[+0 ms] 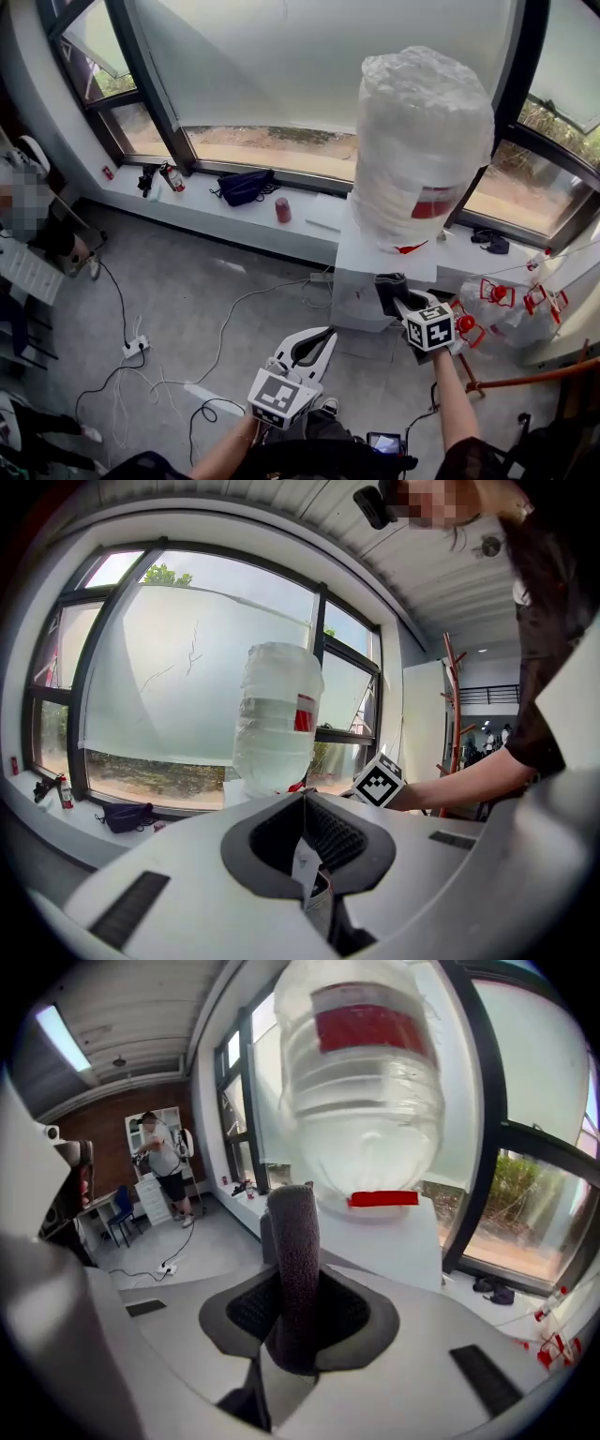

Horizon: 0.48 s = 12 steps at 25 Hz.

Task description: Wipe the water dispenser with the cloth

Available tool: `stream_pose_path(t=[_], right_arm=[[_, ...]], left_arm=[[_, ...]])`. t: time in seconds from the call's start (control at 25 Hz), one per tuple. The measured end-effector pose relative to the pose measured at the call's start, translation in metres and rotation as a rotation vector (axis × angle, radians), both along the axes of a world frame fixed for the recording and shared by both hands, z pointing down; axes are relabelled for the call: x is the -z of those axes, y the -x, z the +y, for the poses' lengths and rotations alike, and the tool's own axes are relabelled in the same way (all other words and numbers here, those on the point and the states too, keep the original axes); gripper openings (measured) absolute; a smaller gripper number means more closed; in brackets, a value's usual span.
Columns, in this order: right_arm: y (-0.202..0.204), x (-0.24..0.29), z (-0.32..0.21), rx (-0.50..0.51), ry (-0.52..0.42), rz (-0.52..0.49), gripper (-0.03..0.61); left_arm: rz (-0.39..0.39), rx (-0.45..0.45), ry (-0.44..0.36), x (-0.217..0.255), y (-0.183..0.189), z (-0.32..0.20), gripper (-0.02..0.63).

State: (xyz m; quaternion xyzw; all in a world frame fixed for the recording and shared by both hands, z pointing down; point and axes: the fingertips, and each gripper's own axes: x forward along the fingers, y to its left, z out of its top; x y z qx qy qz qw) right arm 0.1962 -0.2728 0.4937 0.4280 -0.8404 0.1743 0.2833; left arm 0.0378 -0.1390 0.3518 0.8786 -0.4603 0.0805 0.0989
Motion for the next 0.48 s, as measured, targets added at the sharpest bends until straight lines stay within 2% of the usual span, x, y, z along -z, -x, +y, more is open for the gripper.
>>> stream_pose_path(t=[0.24,0.48], right_arm=[[0.071,-0.021,0.007,0.130,-0.027,0.055,0.110],[0.114,-0.048,-0.006,0.126,-0.061,0.044,0.110]], left_arm=[[-0.021,-0.019,-0.037,-0.013,0.009,0.005,0.021],[-0.011,-0.021,-0.029,-0.034,0.030,0.000,0.021]])
